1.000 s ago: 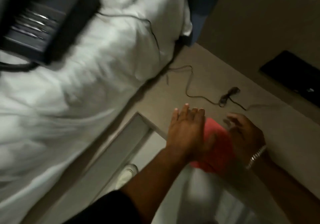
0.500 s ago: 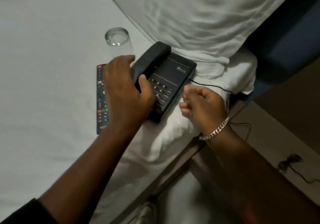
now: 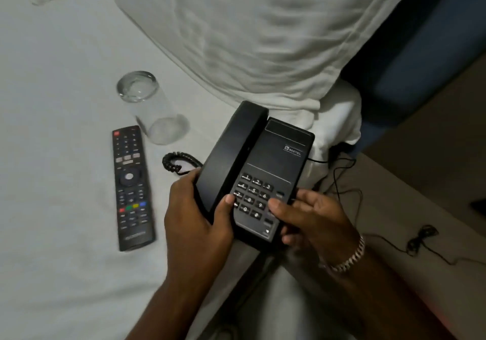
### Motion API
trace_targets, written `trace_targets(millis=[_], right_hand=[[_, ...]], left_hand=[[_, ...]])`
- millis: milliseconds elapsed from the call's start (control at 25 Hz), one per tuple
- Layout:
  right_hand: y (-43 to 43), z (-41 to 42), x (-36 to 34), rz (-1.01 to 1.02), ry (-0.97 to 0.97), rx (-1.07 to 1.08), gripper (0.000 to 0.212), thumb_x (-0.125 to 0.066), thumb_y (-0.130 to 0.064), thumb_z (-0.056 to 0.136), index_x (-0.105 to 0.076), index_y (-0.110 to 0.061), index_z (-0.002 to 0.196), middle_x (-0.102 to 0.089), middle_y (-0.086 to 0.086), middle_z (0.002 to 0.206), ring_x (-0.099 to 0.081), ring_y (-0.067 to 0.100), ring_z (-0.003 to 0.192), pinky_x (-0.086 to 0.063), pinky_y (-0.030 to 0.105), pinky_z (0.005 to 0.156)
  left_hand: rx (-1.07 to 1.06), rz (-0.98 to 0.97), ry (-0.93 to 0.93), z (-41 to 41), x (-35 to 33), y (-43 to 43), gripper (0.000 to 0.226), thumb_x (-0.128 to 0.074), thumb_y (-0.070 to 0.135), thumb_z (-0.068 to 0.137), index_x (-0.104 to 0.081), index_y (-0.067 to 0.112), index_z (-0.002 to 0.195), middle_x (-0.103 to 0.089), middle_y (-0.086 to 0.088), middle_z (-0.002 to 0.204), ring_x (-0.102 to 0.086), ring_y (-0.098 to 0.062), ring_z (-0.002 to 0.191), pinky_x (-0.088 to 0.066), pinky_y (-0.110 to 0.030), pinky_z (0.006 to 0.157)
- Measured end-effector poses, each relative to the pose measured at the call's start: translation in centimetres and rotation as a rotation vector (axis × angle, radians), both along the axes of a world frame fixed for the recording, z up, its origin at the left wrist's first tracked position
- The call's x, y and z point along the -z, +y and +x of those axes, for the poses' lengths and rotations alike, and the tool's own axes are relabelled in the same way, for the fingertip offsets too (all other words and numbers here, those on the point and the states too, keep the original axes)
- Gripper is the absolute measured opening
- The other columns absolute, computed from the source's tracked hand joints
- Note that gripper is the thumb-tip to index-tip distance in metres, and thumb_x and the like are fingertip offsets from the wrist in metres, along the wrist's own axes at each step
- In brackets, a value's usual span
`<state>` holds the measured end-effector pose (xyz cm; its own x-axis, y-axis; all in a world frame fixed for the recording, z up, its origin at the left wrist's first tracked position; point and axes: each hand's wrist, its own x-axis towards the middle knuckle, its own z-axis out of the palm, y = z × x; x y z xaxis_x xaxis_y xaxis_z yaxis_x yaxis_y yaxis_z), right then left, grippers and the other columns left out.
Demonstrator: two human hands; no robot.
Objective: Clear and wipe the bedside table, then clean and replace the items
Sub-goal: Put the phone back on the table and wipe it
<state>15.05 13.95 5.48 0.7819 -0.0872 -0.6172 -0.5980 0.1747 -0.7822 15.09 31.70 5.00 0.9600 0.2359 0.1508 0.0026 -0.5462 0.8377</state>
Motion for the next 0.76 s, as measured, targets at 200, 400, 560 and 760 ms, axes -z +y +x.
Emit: trace_targets(millis=[200,400,560,760], right_hand=[[-8.8,-7.2,2.0,0.137,-0.020,0.140,0.057,-0.078,-0.013,0.052,-0.063,-0.005,0.106,-0.079,0.010,0.086,-0.075,0.022,0.066,-0.056,0.025,0.045],[-18.5,-11.1,8.3,-0.009,0.135,0.222,0.053,-0.084,-0.016,0.054,-0.063,-0.002,0.102,-0.077,0.002,0.069,-0.064,0.014,0.048,-0.050,0.020,0.039],[-24.5,-10.1,14.7,-0.018,0.231,0.216,0.049,-0.078,-0.007,0.074,-0.055,0.004,0.117,-0.071,0.016,0.103,-0.071,0.020,0.079,-0.053,0.020,0.043],[-27.7,-7.9,17.4,-0.108,0.202,0.249,0.077,-0.080,-0.013,0.073,-0.039,0.001,0.136,-0.053,0.018,0.127,-0.064,0.029,0.101,-0.060,0.029,0.060]], left_hand=[[0.204,-0.023,-0.070,-4.1,2.4,-8.4,0.056,-0.068,0.026,0.075,-0.052,0.014,0.128,-0.058,0.003,0.121,-0.056,-0.012,0.112,-0.044,-0.022,0.095],[0.344,-0.043,0.085,-6.2,8.5,-18.3,0.061,-0.069,0.024,0.075,-0.053,0.006,0.131,-0.058,-0.009,0.127,-0.056,-0.024,0.118,-0.044,-0.038,0.099],[0.372,-0.055,0.178,-5.6,14.3,-24.5,0.059,-0.072,0.019,0.077,-0.051,0.005,0.131,-0.057,-0.010,0.127,-0.054,-0.021,0.117,-0.042,-0.029,0.100],[0.385,0.025,0.172,-3.5,18.2,-27.9,0.060,-0.071,0.023,0.082,-0.047,0.007,0.135,-0.055,-0.011,0.132,-0.047,-0.012,0.120,-0.038,-0.025,0.102]])
